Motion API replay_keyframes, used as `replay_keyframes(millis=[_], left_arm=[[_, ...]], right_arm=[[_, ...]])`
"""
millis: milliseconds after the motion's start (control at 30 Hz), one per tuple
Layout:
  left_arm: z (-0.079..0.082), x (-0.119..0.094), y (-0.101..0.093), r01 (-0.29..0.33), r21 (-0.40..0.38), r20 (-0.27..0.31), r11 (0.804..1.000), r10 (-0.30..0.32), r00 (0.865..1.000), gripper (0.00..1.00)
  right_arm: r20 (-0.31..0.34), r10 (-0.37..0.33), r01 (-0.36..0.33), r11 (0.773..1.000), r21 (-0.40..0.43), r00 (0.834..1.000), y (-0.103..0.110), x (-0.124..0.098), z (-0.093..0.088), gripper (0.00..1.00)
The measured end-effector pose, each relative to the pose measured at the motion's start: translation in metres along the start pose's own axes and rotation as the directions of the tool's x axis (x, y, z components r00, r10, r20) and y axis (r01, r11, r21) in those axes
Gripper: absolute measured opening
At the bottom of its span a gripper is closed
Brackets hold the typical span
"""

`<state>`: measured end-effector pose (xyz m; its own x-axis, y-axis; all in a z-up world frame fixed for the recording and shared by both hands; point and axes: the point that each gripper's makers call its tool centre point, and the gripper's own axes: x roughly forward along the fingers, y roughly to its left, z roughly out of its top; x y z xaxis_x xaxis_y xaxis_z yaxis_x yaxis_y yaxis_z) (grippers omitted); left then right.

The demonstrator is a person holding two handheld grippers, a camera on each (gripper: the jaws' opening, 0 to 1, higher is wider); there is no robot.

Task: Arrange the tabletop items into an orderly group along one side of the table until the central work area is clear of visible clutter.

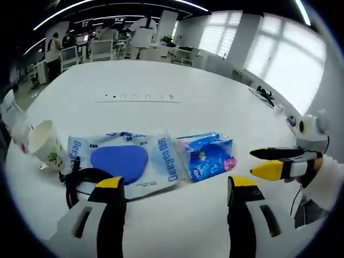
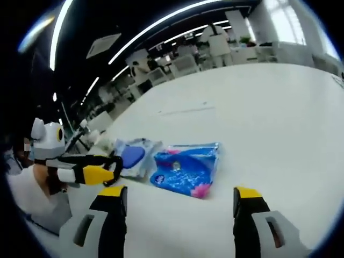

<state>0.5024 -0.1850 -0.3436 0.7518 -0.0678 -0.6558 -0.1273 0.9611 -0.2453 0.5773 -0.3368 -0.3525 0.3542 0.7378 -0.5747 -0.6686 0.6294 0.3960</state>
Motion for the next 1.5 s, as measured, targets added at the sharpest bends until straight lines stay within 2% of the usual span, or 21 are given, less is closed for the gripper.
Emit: replay_keyframes(millis=[133, 333, 533, 767, 900, 967, 1100, 1167, 1300, 1500], left_arm=[[-0.007, -0.019, 0.015, -0.047, 0.015, 0.039, 0.999, 0.047, 0.998, 0.84], [-0.012, -0.029, 0.037, -0.069, -0.012, 0.046, 0.998, 0.069, 0.997, 0.87], [-0.017, -0.038, 0.037, -0.084, -0.008, 0.058, 0.996, 0.084, 0.995, 0.86], [-0.017, -0.04, 0.04, -0.082, -0.004, 0.067, 0.997, 0.082, 0.994, 0.85], [-0.018, -0.039, 0.042, -0.08, -0.004, 0.066, 0.997, 0.08, 0.995, 0.84], [-0.019, -0.039, 0.043, -0.076, 0.001, 0.062, 0.997, 0.075, 0.995, 0.83], [-0.021, -0.038, 0.046, -0.073, 0.003, 0.054, 0.997, 0.073, 0.996, 0.82], [-0.022, -0.038, 0.046, -0.066, 0.011, 0.048, 0.998, 0.065, 0.997, 0.8], [-0.023, -0.037, 0.045, -0.028, 0.041, 0.042, 0.999, 0.027, 0.999, 0.76], [-0.023, -0.033, 0.057, -0.016, 0.058, 0.039, 0.998, 0.013, 0.999, 0.72]], right_arm=[[0.02, 0.005, -0.005, 1.0, -0.009, 1.0, 0.005, -0.018, 0.002, 0.84], [0.048, 0.005, -0.005, 1.0, -0.002, 0.999, 0.007, -0.031, 0.005, 0.84], [0.052, 0.015, -0.016, 1.0, 0.021, 0.999, 0.006, -0.036, 0.005, 0.83], [0.056, 0.017, -0.018, 1.0, 0.02, 0.998, 0.006, -0.037, 0.007, 0.82], [0.048, 0.025, -0.026, 1.0, 0.018, 0.999, 0.011, -0.034, 0.005, 0.81], [0.046, 0.029, -0.03, 0.999, 0.018, 0.999, 0.02, -0.037, 0.004, 0.81], [0.044, 0.037, -0.038, 0.999, 0.02, 0.998, 0.012, -0.032, 0.002, 0.8], [0.042, 0.04, -0.041, 0.999, 0.018, 0.998, 0.019, -0.036, 0.001, 0.8], [0.037, 0.043, -0.044, 0.999, 0.025, 0.998, 0.016, -0.042, -0.005, 0.79], [0.023, 0.04, -0.041, 0.998, 0.041, 0.999, 0.01, -0.056, -0.019, 0.77]])
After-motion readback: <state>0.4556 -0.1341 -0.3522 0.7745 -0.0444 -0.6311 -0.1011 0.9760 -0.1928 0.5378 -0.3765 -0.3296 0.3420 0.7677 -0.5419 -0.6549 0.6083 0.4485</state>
